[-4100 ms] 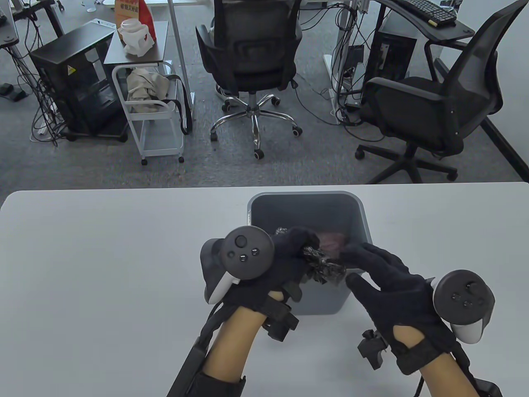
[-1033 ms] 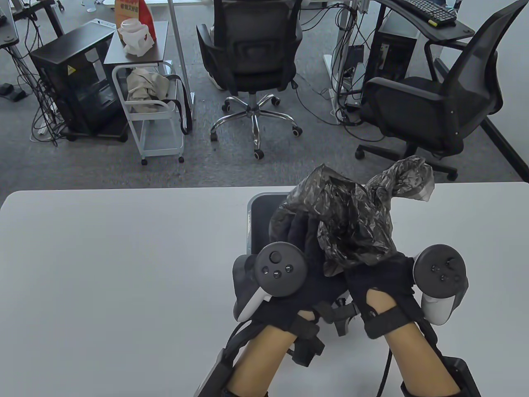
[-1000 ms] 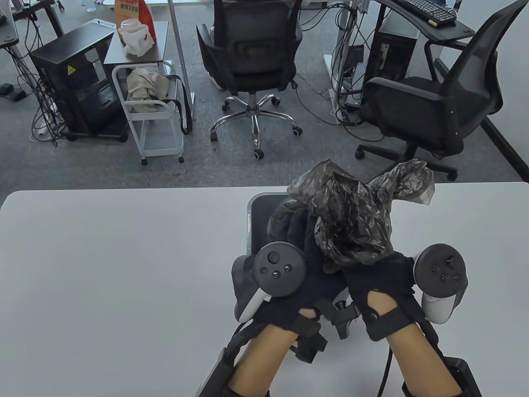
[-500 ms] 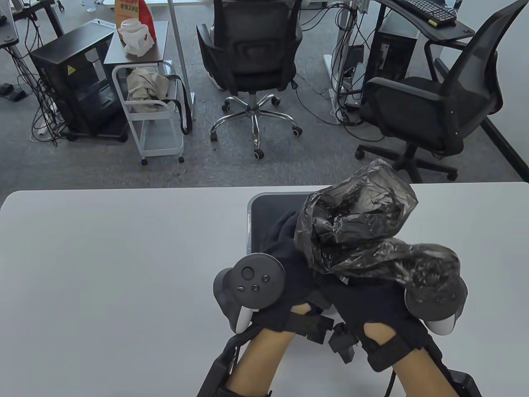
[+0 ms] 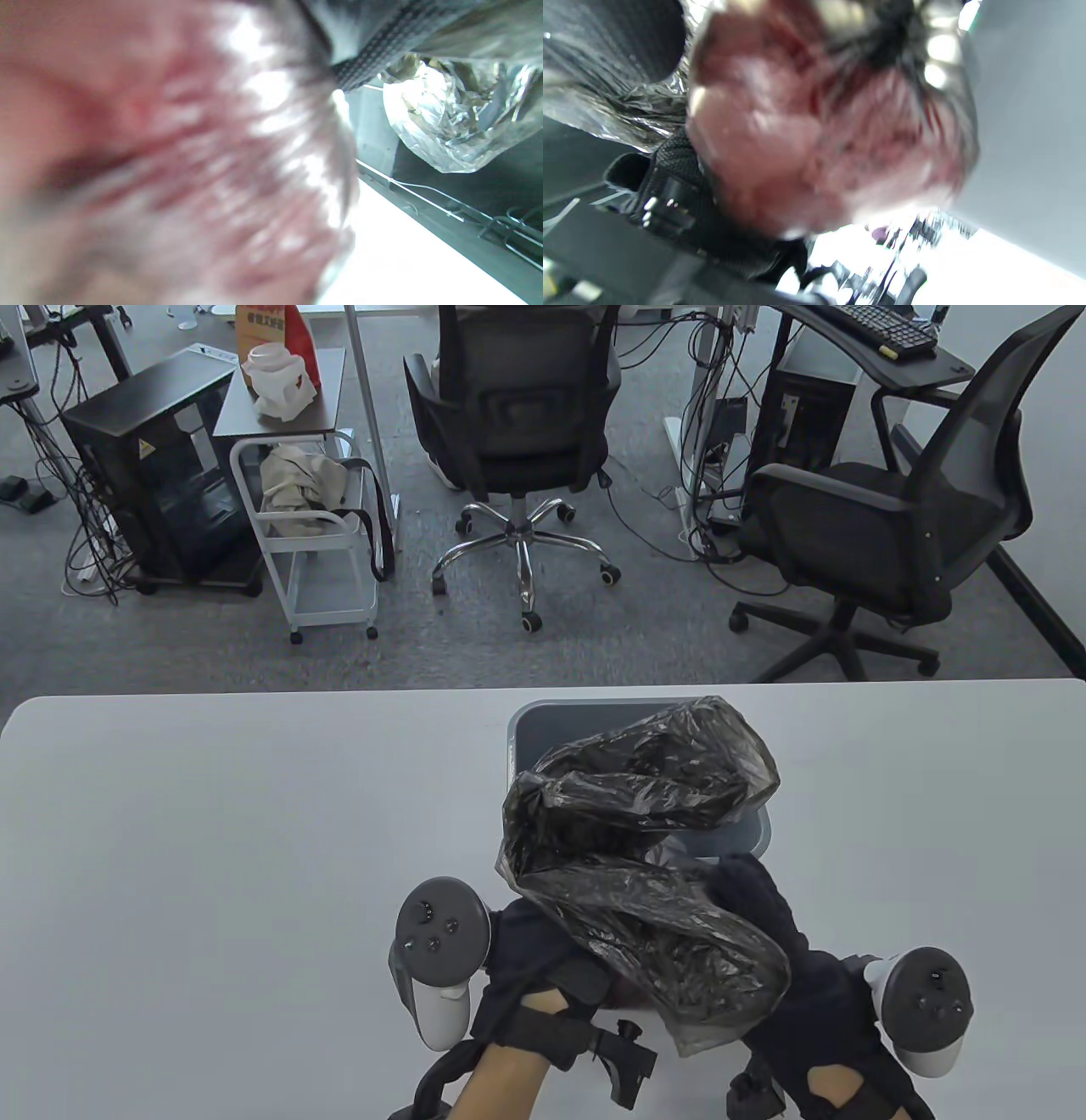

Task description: Twist garbage bag top to tighten it

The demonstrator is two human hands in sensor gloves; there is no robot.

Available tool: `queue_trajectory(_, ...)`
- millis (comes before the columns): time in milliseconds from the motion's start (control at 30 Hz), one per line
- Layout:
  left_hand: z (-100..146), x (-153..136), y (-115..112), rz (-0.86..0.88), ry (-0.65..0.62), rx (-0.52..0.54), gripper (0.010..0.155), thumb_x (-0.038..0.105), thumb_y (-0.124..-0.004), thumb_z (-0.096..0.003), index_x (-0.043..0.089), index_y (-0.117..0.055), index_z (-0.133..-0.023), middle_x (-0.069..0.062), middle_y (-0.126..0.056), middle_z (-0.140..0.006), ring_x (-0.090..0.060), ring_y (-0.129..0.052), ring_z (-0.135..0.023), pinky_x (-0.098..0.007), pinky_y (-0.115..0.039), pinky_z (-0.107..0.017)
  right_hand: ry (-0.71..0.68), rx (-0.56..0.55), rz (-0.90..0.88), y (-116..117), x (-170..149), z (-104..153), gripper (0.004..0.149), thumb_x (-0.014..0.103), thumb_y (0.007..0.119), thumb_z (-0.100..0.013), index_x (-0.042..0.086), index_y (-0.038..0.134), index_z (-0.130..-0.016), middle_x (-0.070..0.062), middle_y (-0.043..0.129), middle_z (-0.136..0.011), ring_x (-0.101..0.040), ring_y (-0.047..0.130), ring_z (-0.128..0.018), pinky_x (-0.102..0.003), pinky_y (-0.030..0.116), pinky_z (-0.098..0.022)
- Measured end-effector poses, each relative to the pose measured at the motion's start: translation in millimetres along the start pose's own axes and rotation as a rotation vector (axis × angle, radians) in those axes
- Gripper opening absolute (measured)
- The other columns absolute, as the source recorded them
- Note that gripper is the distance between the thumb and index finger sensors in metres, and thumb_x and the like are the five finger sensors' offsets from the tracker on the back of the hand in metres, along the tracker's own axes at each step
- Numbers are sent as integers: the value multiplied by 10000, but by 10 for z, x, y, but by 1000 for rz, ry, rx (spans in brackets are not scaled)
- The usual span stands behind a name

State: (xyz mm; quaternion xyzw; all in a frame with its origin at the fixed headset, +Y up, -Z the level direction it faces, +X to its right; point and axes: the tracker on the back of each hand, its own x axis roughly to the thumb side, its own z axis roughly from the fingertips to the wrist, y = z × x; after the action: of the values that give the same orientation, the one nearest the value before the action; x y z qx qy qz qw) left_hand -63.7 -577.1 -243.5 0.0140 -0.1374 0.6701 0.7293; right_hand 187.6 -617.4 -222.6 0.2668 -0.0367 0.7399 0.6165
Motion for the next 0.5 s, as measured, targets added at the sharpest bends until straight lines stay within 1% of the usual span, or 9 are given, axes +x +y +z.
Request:
queue_trajectory(67, 51, -180, -21, -2, 40, -10, 368, 449, -812, -493, 291, -884, -817, -37, -834, -962, -368, -818, -861, -671, -743, -501, 46, 20, -140, 74, -224, 39, 978, 646, 830, -394, 235, 267, -1080, -258, 191, -1068, -679, 388, -882, -839, 460, -527)
queue_trajectory(133, 86, -363, -38, 31, 90, -27, 368, 445, -808, -495, 288, -880, -821, -56, -831, -962, -371, -821, -853, -664, -753, -488, 86, 29, -188, 109, -422, 53, 959, 631, 832, -398, 240, 273, -1073, -268, 212, -1059, -679, 451, -861, -821, 522, -515)
queue_trajectory(233, 96, -633, -31, 39, 163, -75, 372, 436, -806, -495, 281, -878, -826, -66, -818, -965, -381, -809, -847, -651, -763, -464, 157, 70, -215, 119, -671, 61, 896, 608, 815, -416, 228, 332, -1067, -283, 365, -1038, -621, 674, -784, -693, 729, -467)
queue_trajectory(267, 80, -731, -23, 34, 181, -116, 374, 439, -797, -500, 285, -869, -833, -67, -791, -981, -381, -786, -855, -636, -760, -464, 192, 61, -233, 115, -764, 65, 872, 603, 807, -424, 221, 357, -1066, -282, 428, -1027, -602, 729, -753, -653, 770, -443)
queue_trajectory(300, 56, -823, -19, 40, 180, -157, 376, 441, -788, -504, 287, -858, -841, -67, -763, -995, -378, -766, -861, -614, -757, -465, 221, 45, -263, 108, -838, 66, 846, 593, 801, -430, 210, 390, -1063, -281, 495, -1008, -584, 783, -709, -616, 804, -413)
queue_trajectory(400, 24, -971, -14, 82, 194, -212, 377, 429, -789, -505, 278, -857, -844, -61, -730, -1013, -391, -727, -874, -594, -739, -475, 271, 23, -279, 63, -971, 72, 798, 581, 779, -439, 191, 454, -1054, -276, 630, -951, -538, 894, -586, -520, 868, -329)
queue_trajectory(433, 6, -1011, -23, 98, 179, -234, 376, 427, -789, -506, 276, -858, -843, -60, -718, -1020, -394, -708, -884, -598, -719, -502, 281, 17, -279, 45, -1021, 73, 783, 580, 773, -439, 177, 490, -1047, -273, 681, -922, -509, 932, -538, -483, 888, -296)
queue_trajectory(500, -14, -1043, -51, 120, 151, -271, 375, 418, -792, -508, 268, -854, -847, -35, -648, -1075, -376, -611, -970, -643, -642, -574, 313, 6, -322, 50, -1125, 89, 736, 566, 738, -459, 140, 534, -1024, -236, 816, -832, -424, 1017, -393, -378, 931, -196)
